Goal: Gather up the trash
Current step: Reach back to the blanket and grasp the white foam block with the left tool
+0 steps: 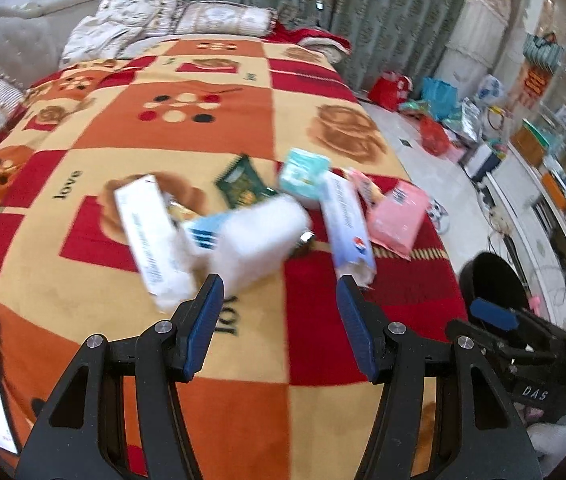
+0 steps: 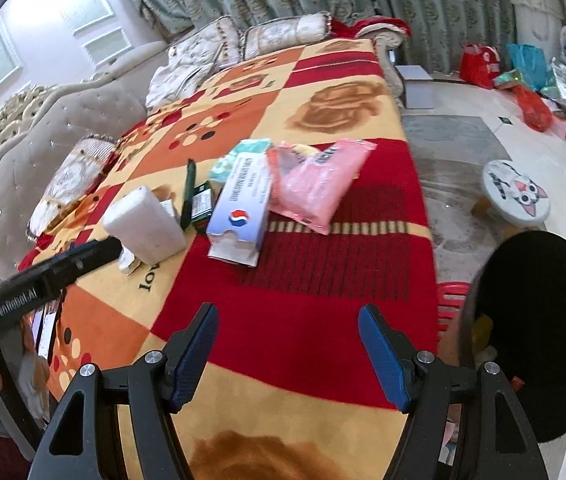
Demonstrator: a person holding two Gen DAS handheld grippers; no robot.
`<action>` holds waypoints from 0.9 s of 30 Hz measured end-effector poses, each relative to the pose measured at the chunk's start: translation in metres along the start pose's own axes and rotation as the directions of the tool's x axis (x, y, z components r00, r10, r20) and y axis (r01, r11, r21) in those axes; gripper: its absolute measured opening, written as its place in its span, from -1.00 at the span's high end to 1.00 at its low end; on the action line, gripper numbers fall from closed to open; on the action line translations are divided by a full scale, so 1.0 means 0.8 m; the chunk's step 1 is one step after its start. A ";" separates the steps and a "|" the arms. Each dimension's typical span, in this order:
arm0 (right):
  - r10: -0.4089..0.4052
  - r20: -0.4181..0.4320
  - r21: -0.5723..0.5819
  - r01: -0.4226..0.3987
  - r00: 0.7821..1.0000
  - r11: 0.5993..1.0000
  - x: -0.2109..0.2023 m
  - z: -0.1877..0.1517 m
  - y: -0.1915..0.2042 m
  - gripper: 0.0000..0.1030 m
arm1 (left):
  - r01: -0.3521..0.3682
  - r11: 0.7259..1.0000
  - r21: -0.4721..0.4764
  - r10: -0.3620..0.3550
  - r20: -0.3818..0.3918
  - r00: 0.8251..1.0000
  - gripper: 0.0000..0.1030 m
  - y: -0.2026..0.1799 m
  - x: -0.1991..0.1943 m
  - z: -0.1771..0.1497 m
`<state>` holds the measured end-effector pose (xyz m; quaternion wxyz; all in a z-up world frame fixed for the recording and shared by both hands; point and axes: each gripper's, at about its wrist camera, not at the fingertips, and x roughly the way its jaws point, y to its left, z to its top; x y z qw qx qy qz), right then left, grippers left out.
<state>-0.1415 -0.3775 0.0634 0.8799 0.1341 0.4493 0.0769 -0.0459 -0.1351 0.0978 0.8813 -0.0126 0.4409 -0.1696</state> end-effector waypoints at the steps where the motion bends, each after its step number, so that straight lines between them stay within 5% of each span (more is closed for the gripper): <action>1: 0.002 -0.002 -0.003 -0.002 1.000 1.000 0.003 0.002 0.002 -0.36 | -0.005 1.000 -0.011 0.005 0.004 1.000 -0.12 0.008 -0.001 0.003; 18: -0.019 -0.014 0.034 0.020 1.000 0.999 0.030 0.036 -0.010 -0.36 | 0.027 0.992 -0.122 -0.020 0.057 0.998 -0.12 0.052 0.009 0.065; 22: -0.029 0.000 0.090 0.029 1.000 0.996 0.041 0.063 -0.028 -0.39 | 0.091 0.987 -0.132 -0.094 -0.022 0.995 -0.12 0.048 0.035 0.063; 27: -0.067 -0.003 0.115 0.067 0.998 0.991 0.070 0.097 -0.038 -0.41 | 0.180 0.978 -0.101 -0.193 -0.135 0.972 -0.12 0.025 0.049 0.022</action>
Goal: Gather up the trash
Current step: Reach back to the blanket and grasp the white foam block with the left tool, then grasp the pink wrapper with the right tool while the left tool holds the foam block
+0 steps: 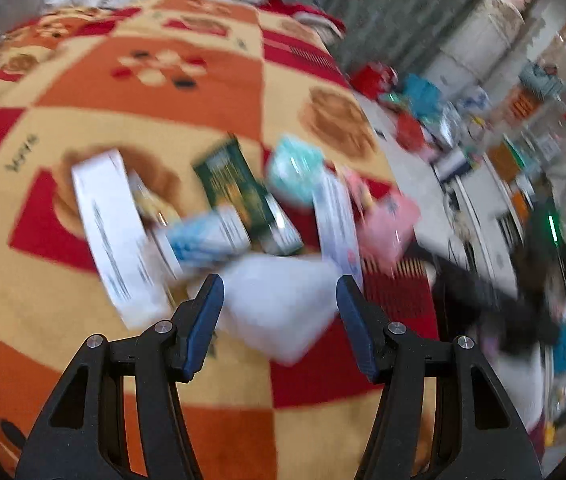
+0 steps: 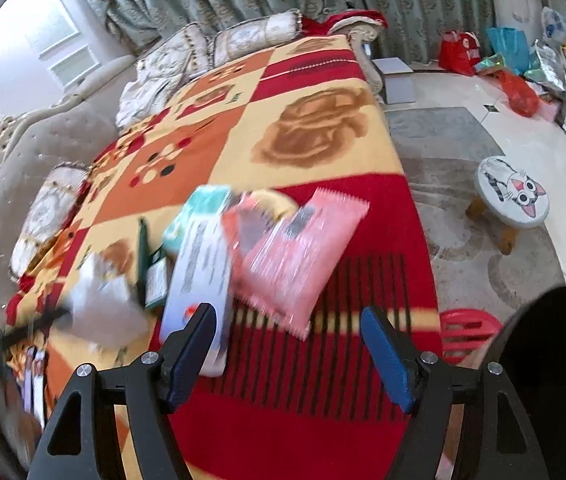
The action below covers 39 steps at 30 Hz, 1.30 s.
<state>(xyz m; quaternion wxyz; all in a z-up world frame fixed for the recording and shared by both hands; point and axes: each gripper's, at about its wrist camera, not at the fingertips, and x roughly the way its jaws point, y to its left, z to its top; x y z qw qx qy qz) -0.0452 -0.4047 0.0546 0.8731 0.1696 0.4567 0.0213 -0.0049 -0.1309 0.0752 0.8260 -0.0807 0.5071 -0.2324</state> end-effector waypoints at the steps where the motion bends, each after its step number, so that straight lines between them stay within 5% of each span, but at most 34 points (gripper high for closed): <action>1: -0.007 -0.001 0.010 0.007 1.000 1.000 0.009 0.008 0.000 -0.42 | -0.001 1.000 0.017 0.001 -0.018 1.000 -0.12 -0.004 0.003 -0.011; 15: -0.053 -0.008 0.005 0.053 0.999 0.999 0.066 0.025 0.008 -0.42 | -0.061 0.998 -0.030 0.060 -0.011 0.998 -0.12 0.010 -0.006 -0.054; 17: -0.044 0.002 -0.029 0.044 0.999 0.999 0.060 0.021 0.007 -0.28 | -0.060 0.997 -0.040 0.060 -0.006 0.998 -0.12 0.010 -0.007 -0.053; 18: -0.034 0.004 -0.050 0.034 0.999 0.998 0.054 0.019 0.004 -0.01 | -0.058 0.997 -0.043 0.058 -0.003 0.998 -0.12 0.010 -0.006 -0.052; 19: -0.031 0.004 -0.061 0.032 0.999 0.998 0.050 0.017 0.002 0.06 | -0.058 0.997 -0.047 0.058 -0.001 0.998 -0.12 0.009 -0.004 -0.052; 27: 0.033 0.011 -0.089 -0.032 0.999 0.996 0.002 -0.013 -0.021 0.22 | -0.074 0.993 -0.094 0.074 -0.004 0.997 -0.12 0.000 0.026 -0.043; 34: 0.140 -0.022 -0.057 -0.141 0.990 0.988 -0.032 -0.051 -0.031 0.22 | -0.159 0.982 -0.098 0.161 0.019 0.987 -0.55 -0.019 0.050 -0.039; 39: 0.136 -0.045 -0.065 -0.139 0.990 0.988 -0.031 -0.075 -0.026 0.21 | -0.238 0.969 -0.068 0.238 -0.002 0.971 -0.58 -0.022 0.071 -0.041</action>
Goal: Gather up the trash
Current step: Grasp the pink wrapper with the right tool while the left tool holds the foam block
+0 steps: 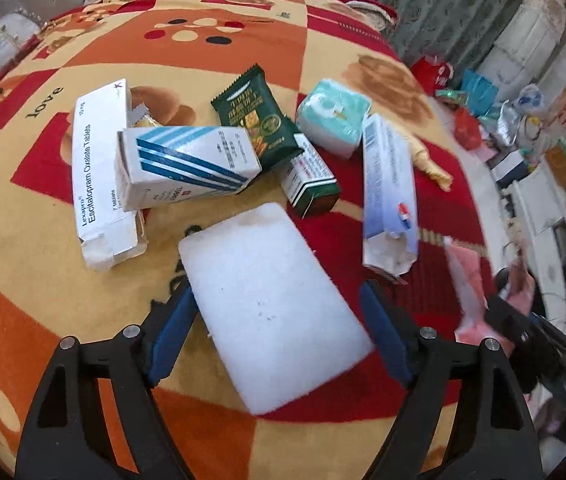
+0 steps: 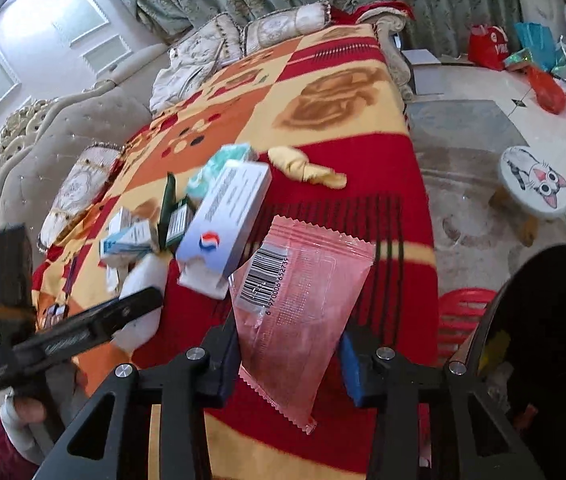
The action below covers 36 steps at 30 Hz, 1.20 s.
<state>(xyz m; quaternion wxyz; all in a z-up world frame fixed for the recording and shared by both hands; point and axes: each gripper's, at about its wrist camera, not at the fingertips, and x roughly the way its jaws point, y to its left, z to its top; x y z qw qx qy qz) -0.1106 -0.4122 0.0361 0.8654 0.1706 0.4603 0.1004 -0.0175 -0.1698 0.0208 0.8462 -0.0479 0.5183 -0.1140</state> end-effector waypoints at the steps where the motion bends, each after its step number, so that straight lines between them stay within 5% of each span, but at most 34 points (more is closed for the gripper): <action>1: -0.003 -0.008 -0.002 0.003 1.000 1.000 0.003 -0.005 0.001 0.21 | -0.002 1.000 0.008 0.002 -0.006 1.000 -0.57 0.001 0.003 -0.001; 10: 0.029 0.010 -0.002 -0.029 1.000 1.000 -0.010 -0.018 0.008 0.21 | 0.089 0.996 0.012 -0.089 0.024 0.996 -0.41 0.015 -0.029 -0.010; 36: -0.032 0.138 0.028 0.029 0.990 0.999 -0.103 -0.022 -0.017 0.21 | 0.136 0.968 0.209 -0.150 0.051 0.987 -0.41 -0.095 -0.081 -0.017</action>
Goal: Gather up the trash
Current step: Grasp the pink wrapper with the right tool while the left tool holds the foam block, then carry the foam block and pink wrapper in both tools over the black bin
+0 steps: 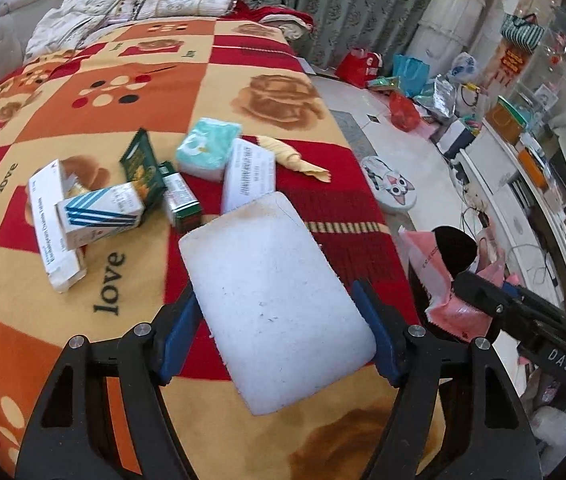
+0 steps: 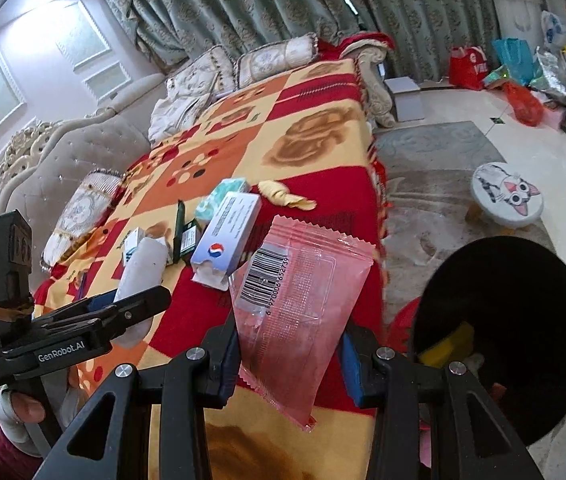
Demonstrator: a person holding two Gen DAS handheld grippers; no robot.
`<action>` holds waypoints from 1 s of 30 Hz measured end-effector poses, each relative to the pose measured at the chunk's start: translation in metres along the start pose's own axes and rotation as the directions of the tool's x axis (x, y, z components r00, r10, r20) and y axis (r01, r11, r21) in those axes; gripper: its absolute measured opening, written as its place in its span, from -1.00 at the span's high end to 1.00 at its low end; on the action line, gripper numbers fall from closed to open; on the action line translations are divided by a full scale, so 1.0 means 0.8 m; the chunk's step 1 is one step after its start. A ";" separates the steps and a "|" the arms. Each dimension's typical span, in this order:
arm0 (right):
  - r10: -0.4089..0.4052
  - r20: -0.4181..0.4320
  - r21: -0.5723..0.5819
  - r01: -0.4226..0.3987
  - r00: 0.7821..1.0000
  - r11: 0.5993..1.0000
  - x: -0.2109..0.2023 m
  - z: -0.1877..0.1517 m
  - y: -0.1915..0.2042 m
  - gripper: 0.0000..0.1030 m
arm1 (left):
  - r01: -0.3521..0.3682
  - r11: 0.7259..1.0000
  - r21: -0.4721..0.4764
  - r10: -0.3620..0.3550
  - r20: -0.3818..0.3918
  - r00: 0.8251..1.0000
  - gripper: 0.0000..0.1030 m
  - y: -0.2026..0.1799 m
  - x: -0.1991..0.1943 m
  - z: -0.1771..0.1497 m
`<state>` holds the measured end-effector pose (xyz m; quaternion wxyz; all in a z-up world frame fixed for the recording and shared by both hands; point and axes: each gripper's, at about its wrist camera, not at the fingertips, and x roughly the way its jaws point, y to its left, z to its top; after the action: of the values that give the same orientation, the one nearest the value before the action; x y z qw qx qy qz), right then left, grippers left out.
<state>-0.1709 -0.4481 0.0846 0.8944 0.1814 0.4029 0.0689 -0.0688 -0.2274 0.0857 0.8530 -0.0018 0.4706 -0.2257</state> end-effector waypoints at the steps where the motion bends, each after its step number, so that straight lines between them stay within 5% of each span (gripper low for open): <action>1: -0.006 0.006 0.003 0.006 1.000 1.000 -0.005 0.001 -0.004 0.21 | 0.001 1.000 0.011 -0.001 -0.002 1.000 -0.41 -0.007 0.001 0.000; 30: -0.224 0.046 0.244 0.206 0.974 0.948 -0.090 -0.019 -0.168 0.21 | 0.217 0.949 0.229 -0.200 -0.096 0.975 -0.45 -0.186 0.043 0.006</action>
<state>-0.2336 -0.5877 0.0744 0.8825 0.2447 0.3926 -0.0844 -0.1068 -0.3756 0.0927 0.8009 0.0591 0.4676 -0.3693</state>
